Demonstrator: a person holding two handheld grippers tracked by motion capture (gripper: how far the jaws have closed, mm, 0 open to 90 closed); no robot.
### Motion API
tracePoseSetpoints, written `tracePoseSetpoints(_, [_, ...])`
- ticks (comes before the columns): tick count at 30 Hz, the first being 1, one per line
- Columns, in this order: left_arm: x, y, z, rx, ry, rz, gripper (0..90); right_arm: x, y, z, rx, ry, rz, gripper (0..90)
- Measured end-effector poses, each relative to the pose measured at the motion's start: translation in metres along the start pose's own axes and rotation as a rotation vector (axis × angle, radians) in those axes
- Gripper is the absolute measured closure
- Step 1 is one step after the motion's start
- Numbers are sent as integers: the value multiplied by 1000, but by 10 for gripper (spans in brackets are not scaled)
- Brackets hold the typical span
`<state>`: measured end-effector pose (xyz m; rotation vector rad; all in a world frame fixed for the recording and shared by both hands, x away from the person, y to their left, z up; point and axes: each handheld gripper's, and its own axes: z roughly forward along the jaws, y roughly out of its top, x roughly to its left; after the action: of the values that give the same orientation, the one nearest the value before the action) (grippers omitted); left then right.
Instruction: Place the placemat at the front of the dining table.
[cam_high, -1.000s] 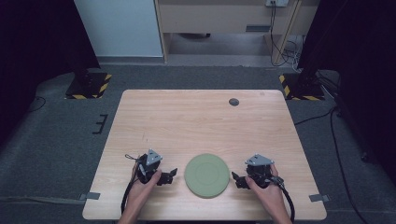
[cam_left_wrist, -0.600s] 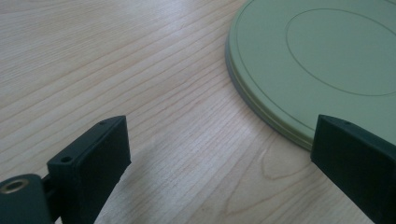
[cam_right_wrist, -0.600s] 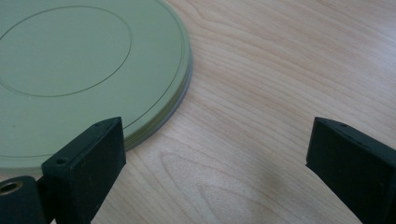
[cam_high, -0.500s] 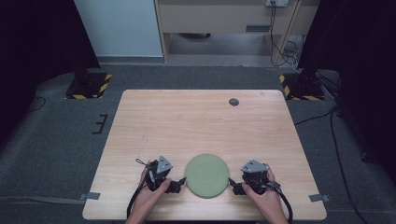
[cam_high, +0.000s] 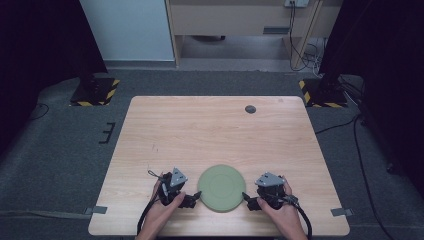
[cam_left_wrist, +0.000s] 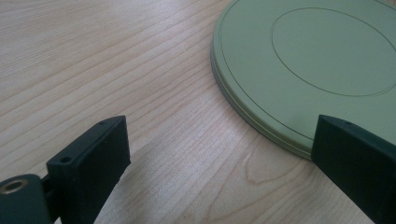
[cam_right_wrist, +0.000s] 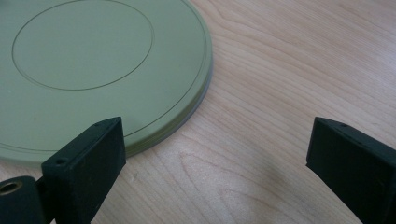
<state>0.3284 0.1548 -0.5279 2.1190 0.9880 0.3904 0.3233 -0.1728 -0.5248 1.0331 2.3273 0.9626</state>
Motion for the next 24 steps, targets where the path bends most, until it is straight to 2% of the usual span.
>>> tracePoseSetpoints(9, [0, 0, 3, 4, 2, -10, 12, 2, 1, 1, 0, -17, -14, 36])
tracePoseSetpoints(24, [2, 2, 5, 6, 18, -21, 0, 4, 4, 3, 12, -56, -4, 22])
